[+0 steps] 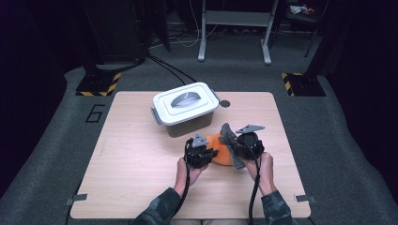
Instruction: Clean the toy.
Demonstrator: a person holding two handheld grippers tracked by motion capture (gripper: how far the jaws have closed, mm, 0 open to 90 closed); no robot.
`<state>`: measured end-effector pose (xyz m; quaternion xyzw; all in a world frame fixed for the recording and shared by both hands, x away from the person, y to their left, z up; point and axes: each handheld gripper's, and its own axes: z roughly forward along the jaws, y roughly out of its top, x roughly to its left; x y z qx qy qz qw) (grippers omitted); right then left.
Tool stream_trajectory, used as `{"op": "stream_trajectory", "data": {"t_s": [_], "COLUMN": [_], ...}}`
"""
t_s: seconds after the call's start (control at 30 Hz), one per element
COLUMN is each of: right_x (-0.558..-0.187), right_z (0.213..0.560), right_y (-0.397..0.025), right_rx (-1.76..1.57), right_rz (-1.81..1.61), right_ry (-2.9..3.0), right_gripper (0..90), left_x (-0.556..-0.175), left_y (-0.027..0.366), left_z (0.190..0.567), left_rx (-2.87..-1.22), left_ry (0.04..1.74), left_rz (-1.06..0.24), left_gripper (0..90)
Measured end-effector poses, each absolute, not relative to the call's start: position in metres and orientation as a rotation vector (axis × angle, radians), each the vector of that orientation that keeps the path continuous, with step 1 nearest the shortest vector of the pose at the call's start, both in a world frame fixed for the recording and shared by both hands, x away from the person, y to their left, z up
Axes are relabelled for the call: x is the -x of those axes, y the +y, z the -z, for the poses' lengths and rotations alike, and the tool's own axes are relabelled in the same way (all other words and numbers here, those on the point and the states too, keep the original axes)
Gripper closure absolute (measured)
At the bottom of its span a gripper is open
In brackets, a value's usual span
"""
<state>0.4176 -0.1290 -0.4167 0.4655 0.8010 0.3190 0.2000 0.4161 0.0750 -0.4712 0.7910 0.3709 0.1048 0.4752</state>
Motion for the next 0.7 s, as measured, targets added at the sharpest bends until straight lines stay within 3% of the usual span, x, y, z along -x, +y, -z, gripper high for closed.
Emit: {"op": "stream_trajectory", "data": {"t_s": [0.7], "right_x": [-0.437], "right_z": [0.458], "right_y": [-0.174], "right_rx": [-1.54], "right_rz": [-0.826], "right_ry": [2.199], "right_gripper": [74.4], "left_x": [-0.416], "left_y": [0.075], "left_z": [0.473], "left_rx": [-1.927], "left_ry": [0.903], "left_rz": [-0.251], "left_gripper": [82.3]}}
